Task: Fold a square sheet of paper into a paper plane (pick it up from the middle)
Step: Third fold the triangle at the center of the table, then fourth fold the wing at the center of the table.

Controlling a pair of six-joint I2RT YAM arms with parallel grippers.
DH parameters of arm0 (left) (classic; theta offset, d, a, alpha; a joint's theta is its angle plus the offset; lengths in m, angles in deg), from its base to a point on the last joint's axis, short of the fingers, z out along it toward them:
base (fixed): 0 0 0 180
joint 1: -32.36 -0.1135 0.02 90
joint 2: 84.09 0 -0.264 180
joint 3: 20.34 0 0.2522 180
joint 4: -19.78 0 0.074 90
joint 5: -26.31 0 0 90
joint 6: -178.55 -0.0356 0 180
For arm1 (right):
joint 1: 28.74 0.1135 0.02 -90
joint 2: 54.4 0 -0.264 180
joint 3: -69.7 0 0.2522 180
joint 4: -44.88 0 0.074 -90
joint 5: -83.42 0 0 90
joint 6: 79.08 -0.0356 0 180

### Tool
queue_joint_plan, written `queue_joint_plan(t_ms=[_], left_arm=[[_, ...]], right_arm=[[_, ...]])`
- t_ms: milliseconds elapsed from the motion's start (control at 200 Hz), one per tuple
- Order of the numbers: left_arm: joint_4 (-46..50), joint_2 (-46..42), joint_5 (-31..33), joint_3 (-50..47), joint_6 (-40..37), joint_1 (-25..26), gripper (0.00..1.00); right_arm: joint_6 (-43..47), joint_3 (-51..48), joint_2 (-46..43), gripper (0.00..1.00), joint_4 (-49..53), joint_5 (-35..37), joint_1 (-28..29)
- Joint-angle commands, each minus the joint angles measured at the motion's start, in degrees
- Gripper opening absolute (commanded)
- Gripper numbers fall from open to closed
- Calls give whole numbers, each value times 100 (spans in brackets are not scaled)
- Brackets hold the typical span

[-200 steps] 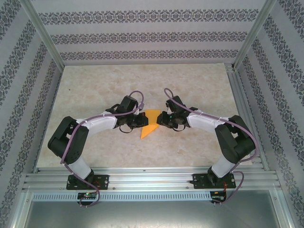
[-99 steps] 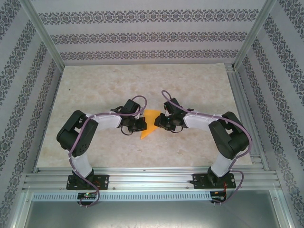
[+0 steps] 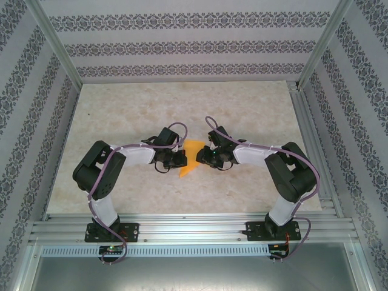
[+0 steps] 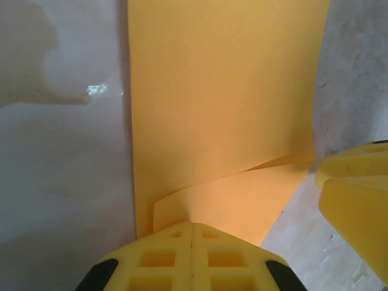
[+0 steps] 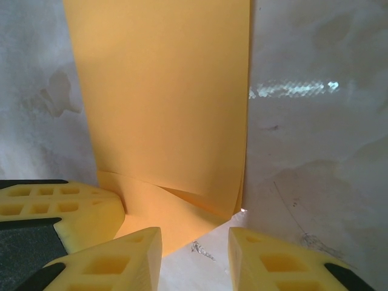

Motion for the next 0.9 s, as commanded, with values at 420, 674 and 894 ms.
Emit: queue_joint_plan(t_ms=[420,674,894], left_arm=[[1126,-896,1297,414,-1352,467,45],[2608,-190,3194,1676,-2288,1497,50],[3109,548,4091,2395,-2307,2135,51]], right_arm=[[117,-377,-905,36,-46,191,-632],[7,-1163,-1646,37,-285,187,-1229],[99,-1432,-1963,37,-231,119,-1477]])
